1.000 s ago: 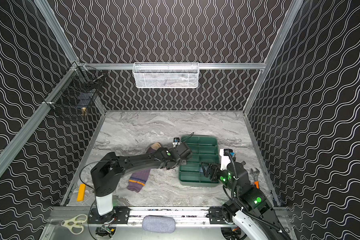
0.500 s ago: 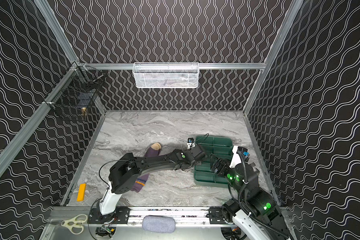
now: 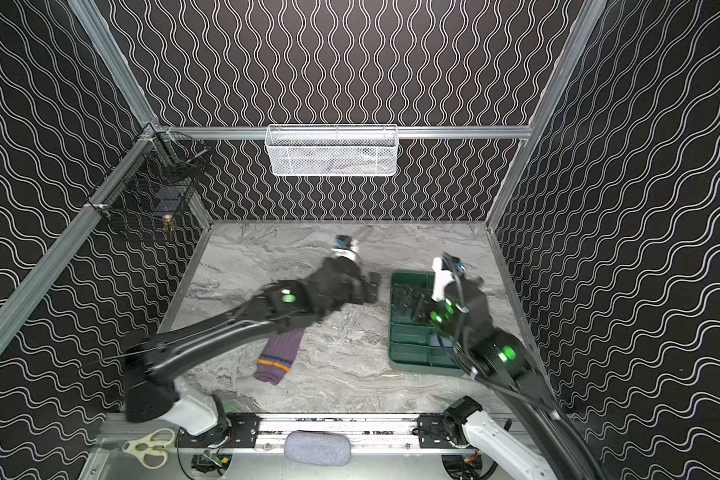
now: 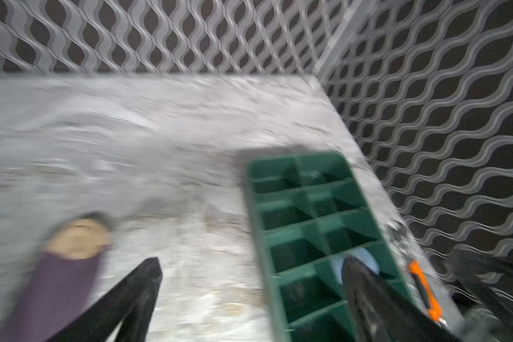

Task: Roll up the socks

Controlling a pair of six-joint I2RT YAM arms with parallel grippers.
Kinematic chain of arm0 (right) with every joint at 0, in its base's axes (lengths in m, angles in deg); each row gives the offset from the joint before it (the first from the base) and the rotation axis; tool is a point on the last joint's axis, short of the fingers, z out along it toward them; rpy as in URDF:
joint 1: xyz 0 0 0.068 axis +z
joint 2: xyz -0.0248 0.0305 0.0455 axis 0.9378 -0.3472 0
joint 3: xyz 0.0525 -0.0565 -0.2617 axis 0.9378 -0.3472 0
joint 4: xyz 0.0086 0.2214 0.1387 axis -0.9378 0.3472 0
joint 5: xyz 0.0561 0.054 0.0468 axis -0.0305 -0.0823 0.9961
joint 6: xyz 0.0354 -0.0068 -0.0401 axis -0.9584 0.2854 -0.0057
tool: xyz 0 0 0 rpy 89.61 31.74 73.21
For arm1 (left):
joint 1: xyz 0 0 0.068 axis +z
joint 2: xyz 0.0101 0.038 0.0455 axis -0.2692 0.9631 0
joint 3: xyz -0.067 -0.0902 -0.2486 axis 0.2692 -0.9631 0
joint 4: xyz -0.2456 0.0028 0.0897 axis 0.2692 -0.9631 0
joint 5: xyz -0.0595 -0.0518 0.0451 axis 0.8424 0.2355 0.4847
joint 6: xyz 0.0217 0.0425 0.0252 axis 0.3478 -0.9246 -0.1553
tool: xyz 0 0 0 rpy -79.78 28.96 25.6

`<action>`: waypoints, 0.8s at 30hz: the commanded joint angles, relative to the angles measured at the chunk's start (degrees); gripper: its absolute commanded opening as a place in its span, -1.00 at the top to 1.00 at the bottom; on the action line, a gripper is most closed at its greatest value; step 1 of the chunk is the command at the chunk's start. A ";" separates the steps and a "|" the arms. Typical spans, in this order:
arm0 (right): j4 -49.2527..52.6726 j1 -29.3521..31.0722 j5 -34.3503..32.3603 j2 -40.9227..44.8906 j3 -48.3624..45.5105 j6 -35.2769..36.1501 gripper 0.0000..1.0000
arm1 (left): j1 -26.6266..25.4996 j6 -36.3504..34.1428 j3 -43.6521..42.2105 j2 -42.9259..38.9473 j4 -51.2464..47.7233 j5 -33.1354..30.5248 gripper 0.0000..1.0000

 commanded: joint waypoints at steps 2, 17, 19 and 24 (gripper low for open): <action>-5.07 2.07 3.81 -16.48 5.35 0.60 -0.91 | 12.36 -2.34 -12.84 -12.29 -10.16 4.67 -0.97; 11.52 6.47 19.20 -71.45 53.43 4.45 -0.66 | 29.13 4.03 -24.05 -7.86 -34.60 24.61 -0.79; 12.64 6.55 18.96 -73.40 55.40 4.64 -0.63 | 29.18 5.33 -25.32 -6.41 -35.21 24.45 -0.75; 10.95 6.94 17.12 -73.29 50.59 1.20 -0.53 | 29.41 8.10 -29.04 -5.90 -34.18 23.72 -0.68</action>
